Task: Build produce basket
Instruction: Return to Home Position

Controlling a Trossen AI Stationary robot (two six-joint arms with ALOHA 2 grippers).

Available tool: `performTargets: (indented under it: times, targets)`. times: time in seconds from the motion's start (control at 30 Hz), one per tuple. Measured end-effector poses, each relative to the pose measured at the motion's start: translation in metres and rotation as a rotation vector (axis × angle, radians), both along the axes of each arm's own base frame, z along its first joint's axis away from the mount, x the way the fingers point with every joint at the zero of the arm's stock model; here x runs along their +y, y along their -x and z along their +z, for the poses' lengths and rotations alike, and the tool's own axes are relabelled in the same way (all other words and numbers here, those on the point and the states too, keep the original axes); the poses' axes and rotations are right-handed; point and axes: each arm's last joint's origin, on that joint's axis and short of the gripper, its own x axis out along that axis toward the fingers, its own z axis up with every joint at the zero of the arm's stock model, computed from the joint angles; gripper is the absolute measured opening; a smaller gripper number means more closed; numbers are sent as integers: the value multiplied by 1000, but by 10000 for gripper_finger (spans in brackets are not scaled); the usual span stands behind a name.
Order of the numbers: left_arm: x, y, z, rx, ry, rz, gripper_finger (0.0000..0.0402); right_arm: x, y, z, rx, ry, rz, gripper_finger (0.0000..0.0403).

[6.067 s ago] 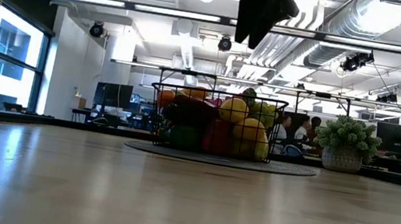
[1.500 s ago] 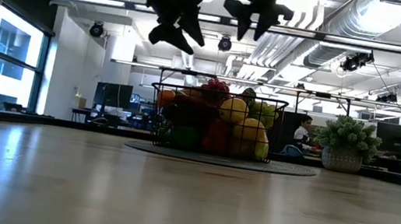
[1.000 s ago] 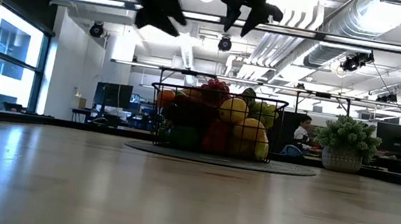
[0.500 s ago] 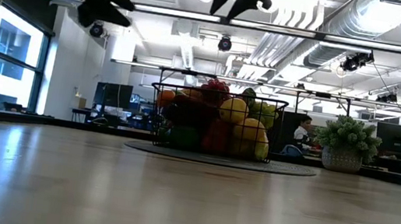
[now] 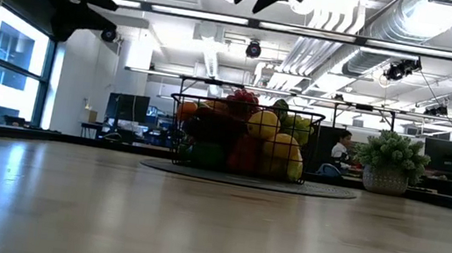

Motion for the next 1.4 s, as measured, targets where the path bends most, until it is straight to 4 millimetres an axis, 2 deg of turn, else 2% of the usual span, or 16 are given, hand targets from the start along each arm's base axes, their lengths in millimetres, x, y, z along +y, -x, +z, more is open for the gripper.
performTargets:
  times: [0.23,0.5,0.73,0.97,1.03,1.4]
  targets:
    - [-9,15,-10,-95,-25,-18,206,2,9,11,-30,7,0,240]
    - [-14,25,-33,-164,-27,12,206,5,26,27,-56,30,-20,240]
    - [-14,19,-45,-205,-53,-5,206,6,35,32,-36,51,-60,240]
    - [-10,13,-68,-212,-50,32,206,6,37,29,31,66,-39,240]
    - [-10,11,-67,-243,-58,10,206,7,41,30,55,66,-34,240]
    - [-10,9,-69,-194,-183,-12,206,15,86,44,138,84,-89,240]
